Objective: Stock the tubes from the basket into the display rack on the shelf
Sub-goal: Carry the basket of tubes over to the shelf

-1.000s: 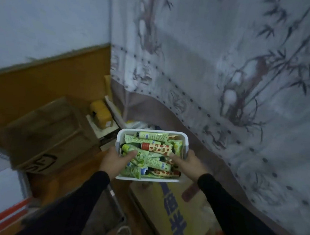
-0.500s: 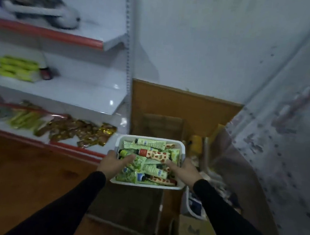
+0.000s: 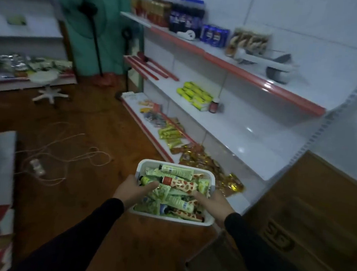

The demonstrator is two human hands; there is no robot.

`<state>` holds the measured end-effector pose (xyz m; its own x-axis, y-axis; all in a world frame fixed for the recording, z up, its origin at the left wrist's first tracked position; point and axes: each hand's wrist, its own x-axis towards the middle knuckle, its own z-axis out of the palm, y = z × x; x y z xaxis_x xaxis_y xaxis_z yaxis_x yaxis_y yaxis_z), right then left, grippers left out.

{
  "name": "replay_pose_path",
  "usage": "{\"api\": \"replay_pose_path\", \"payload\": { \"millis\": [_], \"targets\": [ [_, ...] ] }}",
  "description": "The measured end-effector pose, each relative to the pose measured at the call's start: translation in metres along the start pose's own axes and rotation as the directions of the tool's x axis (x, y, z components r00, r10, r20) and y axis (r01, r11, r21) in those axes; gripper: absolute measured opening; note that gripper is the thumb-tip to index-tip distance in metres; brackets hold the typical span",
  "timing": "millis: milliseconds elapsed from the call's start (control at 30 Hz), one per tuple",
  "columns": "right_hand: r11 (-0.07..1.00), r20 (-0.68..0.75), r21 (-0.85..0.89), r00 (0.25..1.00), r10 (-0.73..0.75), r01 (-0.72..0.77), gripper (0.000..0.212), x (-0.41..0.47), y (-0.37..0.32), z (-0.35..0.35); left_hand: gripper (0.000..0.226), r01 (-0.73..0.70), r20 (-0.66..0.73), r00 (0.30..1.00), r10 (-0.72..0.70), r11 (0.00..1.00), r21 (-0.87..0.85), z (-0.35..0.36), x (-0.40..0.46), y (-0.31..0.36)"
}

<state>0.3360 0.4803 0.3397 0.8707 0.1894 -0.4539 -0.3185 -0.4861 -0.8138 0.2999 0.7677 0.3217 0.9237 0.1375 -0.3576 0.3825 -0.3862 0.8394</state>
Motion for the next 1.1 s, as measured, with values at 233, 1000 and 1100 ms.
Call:
{"api": "replay_pose_path", "payload": {
  "millis": [233, 1000, 1100],
  "targets": [
    [0.98, 0.214, -0.147, 0.971, -0.103, 0.136, 0.086, 0.108, -0.112, 0.125, 0.081, 0.087, -0.191, 0.976, -0.106, 0.991, -0.106, -0.153, 0.033, -0.053],
    [0.909, 0.606, -0.272, 0.79, -0.093, 0.316, 0.096, 0.545, -0.44, 0.437, 0.087, 0.199, -0.512, 0.742, -0.433, 0.871, -0.449, -0.525, 0.328, -0.16],
    [0.912, 0.632, -0.226, 0.764, -0.13, 0.343, 0.072, 0.583, -0.488, 0.476, 0.092, 0.195, -0.492, 0.757, -0.43, 0.867, -0.458, -0.587, 0.387, -0.183]
  ]
}}
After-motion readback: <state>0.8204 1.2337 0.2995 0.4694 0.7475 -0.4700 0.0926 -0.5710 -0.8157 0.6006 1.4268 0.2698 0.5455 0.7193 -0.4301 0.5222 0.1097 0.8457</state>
